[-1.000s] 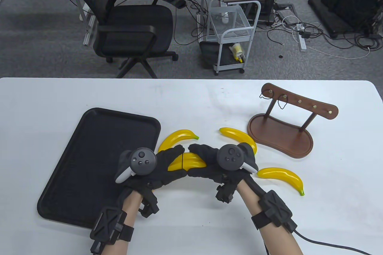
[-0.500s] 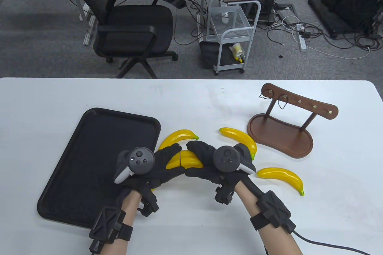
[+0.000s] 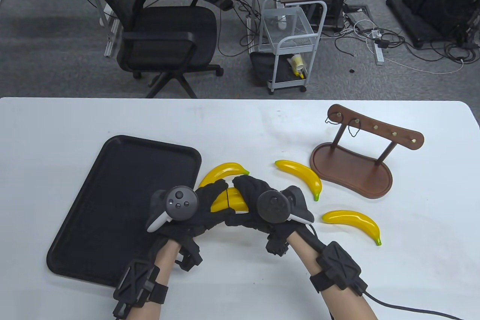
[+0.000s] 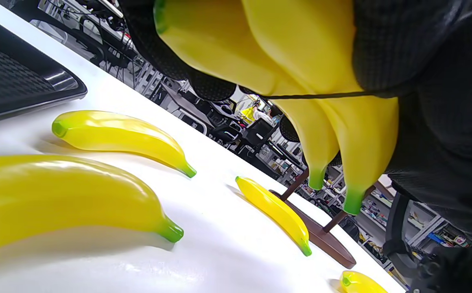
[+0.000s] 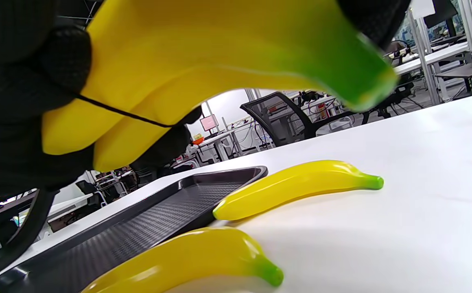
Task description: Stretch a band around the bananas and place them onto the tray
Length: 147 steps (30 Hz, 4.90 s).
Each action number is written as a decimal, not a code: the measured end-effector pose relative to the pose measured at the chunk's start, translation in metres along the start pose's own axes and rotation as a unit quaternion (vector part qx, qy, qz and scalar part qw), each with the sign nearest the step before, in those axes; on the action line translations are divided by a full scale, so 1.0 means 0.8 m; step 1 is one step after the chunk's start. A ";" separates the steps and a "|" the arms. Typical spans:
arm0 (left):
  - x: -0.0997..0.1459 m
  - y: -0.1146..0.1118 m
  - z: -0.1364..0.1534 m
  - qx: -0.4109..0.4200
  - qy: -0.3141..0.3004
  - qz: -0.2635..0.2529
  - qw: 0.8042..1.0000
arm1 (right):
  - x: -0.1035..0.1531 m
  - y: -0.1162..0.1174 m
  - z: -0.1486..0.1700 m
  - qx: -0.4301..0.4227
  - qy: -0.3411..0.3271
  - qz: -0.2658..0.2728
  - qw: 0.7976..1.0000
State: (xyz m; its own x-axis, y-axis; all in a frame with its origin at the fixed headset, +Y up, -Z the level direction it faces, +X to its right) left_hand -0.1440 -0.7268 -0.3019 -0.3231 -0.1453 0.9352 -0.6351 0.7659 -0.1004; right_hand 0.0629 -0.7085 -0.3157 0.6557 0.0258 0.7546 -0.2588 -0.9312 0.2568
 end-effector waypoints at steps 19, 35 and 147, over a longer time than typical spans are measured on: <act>0.000 0.002 0.003 0.021 -0.005 0.006 1.000 | 0.004 -0.006 0.027 -0.110 -0.043 0.011 0.993; 0.000 0.010 0.016 0.068 0.026 0.000 0.997 | 0.006 -0.010 0.024 -0.083 -0.039 0.023 0.996; 0.045 0.156 0.265 -0.151 0.348 -0.193 0.905 | 0.024 -0.030 0.120 -0.265 0.068 0.090 0.958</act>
State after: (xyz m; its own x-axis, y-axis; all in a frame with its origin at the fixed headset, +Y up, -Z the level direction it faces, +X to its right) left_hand -0.3840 -0.7691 -0.3527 0.4689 -0.0886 0.8788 -0.3517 0.8940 0.2778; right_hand 0.1500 -0.7207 -0.3652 0.4771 -0.0364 0.8781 -0.7066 -0.6100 0.3586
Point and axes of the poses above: the tracker on the back of each hand, its own z axis roughly to the little-finger side, its own x axis roughly from the fingertips to the wrist, y = z × x, the point moved 1 cm from there along -x, roughly from the wrist to the fingertips, and after that the axes turned 12 degrees about -z, right-handed, at the moved point
